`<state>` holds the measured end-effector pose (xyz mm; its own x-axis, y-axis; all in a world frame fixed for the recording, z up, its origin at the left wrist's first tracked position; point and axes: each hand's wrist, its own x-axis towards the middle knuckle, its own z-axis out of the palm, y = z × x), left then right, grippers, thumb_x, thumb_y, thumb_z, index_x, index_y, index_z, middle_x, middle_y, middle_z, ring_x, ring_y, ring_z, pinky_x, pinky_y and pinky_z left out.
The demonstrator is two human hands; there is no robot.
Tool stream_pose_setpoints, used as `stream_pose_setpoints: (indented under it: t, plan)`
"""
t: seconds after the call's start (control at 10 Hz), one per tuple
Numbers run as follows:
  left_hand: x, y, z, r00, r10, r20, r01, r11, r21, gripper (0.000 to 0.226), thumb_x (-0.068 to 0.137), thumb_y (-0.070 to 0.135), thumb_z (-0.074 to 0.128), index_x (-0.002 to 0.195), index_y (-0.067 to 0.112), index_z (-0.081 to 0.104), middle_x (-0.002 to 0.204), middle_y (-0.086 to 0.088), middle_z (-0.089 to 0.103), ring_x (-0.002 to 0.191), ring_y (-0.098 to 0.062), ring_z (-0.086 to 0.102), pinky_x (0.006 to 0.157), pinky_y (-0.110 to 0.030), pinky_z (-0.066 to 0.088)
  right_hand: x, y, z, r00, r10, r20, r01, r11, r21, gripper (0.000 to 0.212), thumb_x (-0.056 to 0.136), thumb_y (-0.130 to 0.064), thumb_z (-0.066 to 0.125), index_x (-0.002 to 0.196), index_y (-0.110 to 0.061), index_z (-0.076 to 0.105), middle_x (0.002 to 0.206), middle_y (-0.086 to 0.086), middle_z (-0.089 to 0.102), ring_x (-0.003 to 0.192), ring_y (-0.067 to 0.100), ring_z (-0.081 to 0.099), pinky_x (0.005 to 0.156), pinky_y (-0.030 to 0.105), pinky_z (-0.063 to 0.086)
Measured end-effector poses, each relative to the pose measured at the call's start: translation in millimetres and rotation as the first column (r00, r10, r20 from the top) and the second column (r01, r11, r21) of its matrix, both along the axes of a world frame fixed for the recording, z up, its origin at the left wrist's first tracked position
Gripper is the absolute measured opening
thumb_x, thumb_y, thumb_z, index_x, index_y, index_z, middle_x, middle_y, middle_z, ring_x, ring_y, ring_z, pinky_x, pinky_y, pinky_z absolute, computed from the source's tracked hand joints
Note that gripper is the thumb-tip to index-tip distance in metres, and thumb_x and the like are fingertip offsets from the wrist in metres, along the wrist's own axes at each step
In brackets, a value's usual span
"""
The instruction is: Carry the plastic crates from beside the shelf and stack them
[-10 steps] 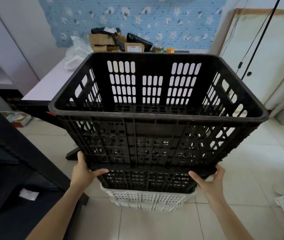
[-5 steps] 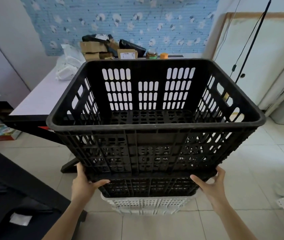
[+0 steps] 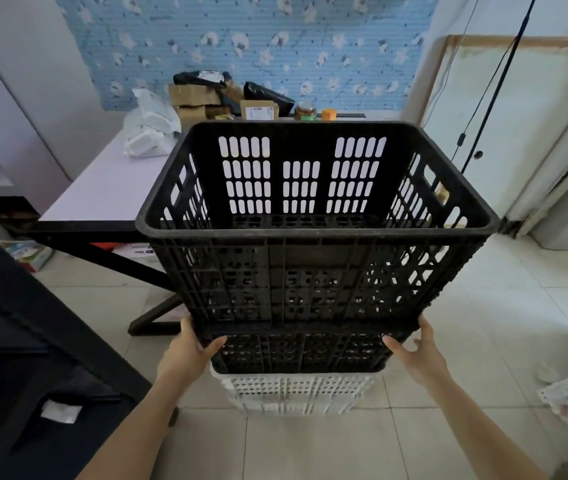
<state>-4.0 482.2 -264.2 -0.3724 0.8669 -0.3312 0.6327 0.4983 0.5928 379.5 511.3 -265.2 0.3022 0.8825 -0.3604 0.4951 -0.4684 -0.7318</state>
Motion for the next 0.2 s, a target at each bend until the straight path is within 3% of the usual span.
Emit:
stream_pose_setpoints:
  t: [0.1,0.2]
  plan:
    - [-6.8,-5.2,16.6,0.983,-0.084,-0.165,0.071,0.994,-0.083,0.065,0.087,0.055,0.054,0.141,0.024,0.035,0.122,-0.004,0.066,0.111,-0.028,0.063,0.087,-0.041,0.054,9.6,-14.2,12.6,0.996,0.065,0.058,-0.059,0.994,-0.096,0.082,0.083,-0.03,0.07,0.148,-0.017,0.022,0.138,0.017,0.051,0.128,0.035,0.048,0.097,0.037,0.04]
    - [-1.9,-15.0,39.2,0.937,-0.192,-0.292,0.17,0.98,-0.102,0.04,0.091,0.046,0.052,0.123,0.022,0.055,0.123,-0.002,0.064,0.113,-0.025,0.061,0.092,-0.04,0.052,15.2,-26.8,35.4,0.987,0.12,0.104,-0.107,0.986,-0.125,0.074,0.081,-0.019,0.071,0.142,-0.011,0.032,0.11,0.013,0.056,0.113,0.034,0.056,0.091,0.036,0.043]
